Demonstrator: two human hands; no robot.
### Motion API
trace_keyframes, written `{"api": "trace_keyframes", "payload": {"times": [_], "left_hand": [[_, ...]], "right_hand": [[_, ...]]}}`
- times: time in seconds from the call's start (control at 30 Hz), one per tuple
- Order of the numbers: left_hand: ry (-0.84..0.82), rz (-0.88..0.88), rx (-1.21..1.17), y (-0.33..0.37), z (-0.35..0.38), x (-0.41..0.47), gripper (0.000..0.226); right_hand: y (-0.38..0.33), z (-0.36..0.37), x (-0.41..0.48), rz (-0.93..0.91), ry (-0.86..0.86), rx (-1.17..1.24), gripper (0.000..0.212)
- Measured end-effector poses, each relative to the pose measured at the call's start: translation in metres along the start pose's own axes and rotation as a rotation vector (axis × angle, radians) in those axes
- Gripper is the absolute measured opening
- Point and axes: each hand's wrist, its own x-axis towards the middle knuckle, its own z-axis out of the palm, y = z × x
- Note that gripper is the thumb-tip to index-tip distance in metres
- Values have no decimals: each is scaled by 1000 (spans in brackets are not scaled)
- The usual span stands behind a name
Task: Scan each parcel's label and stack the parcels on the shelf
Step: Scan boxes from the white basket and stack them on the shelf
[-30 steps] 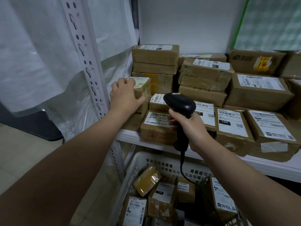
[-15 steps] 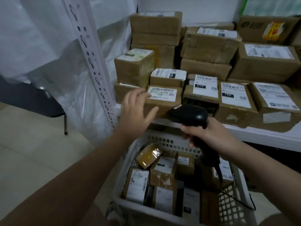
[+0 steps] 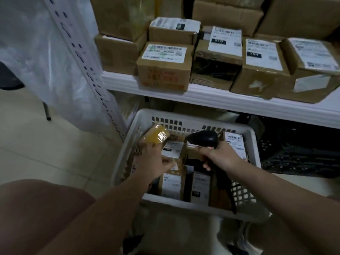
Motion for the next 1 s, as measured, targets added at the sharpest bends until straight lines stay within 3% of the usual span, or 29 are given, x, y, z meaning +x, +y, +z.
{"api": "trace_keyframes", "payload": {"times": [0.17, 0.4, 0.7, 0.87, 1.0], "left_hand": [[-197, -182, 23, 28, 30, 34, 97], [-252, -300, 131, 38, 47, 55, 101], [-55, -202, -158, 53, -10, 6, 99], [60, -118, -472, 66, -40, -31, 105], [134, -97, -575, 73, -49, -57, 104]], "right_hand": [[13, -13, 19, 39, 48, 11, 17], [22, -23, 31, 95, 42, 38, 18], [22, -20, 12, 57, 82, 254, 14], [9, -19, -22, -40, 59, 488, 30], [2, -12, -46, -124, 1, 583, 38]]}}
